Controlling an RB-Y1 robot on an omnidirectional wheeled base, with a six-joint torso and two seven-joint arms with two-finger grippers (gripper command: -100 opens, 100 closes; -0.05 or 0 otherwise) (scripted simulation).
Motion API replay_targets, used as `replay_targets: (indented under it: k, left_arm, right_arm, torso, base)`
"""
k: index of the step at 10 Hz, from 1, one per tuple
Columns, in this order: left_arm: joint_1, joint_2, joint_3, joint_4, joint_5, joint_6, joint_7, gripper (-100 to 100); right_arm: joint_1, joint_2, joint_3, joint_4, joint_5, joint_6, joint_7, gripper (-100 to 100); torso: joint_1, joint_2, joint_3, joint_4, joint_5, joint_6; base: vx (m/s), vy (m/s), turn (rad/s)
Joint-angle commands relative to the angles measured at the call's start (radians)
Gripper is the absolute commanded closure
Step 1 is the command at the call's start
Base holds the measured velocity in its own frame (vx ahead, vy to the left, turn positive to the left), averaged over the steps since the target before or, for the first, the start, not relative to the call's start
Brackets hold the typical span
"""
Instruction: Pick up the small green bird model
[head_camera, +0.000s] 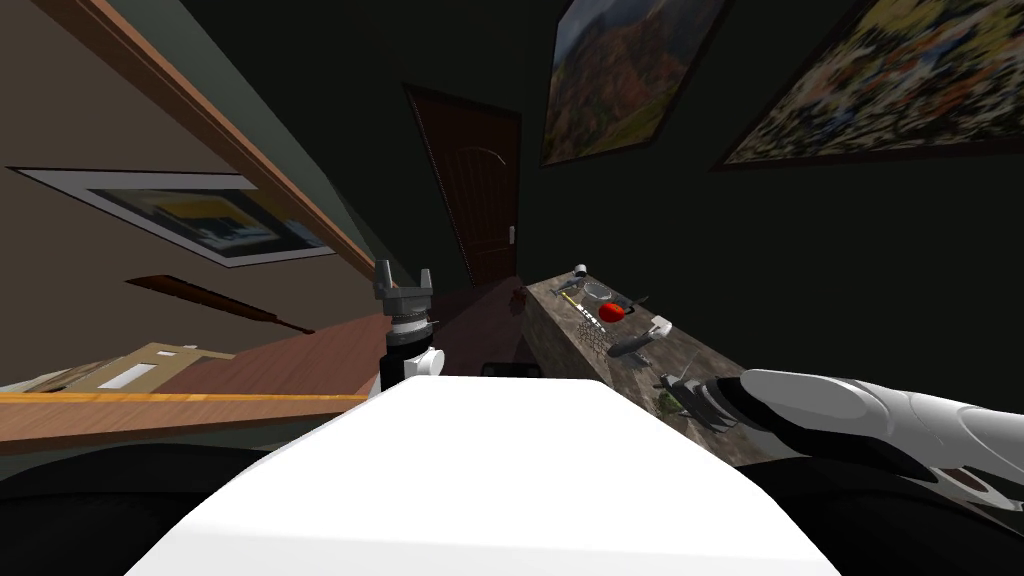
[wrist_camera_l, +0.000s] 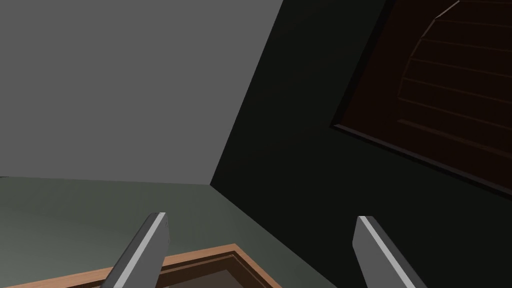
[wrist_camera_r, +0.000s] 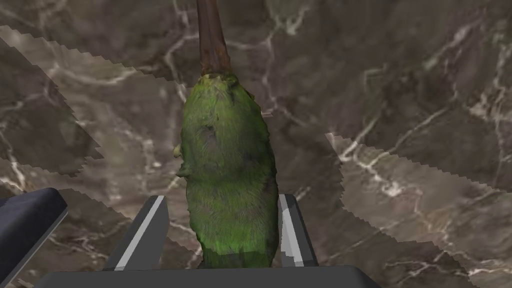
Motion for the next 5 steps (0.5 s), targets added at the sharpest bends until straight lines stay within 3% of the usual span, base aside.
replay_targets:
  k: [1,4,5]
  left_arm:
    - [0.000,0.000,0.000,0.000,0.000,0.000,0.000,0]
    - [0.000,0.000,0.000,0.000,0.000,0.000,0.000,0]
    - [0.000,0.000,0.000,0.000,0.000,0.000,0.000,0]
  right_arm:
    - [0.000,0.000,0.000,0.000,0.000,0.000,0.000,100]
    - [0.000,0.000,0.000,0.000,0.000,0.000,0.001,100]
    - [0.000,0.000,0.000,0.000,0.000,0.000,0.000,0]
  torso:
    - [0.000,0.000,0.000,0.000,0.000,0.000]
    - [-0.001,0.000,0.000,0.000,-0.001,0.000]
    - [-0.001,0.000,0.000,0.000,-0.001,0.000]
  base:
    - [0.000,0.000,0.000]
    - [0.000,0.000,0.000]
    - [0.000,0.000,0.000]
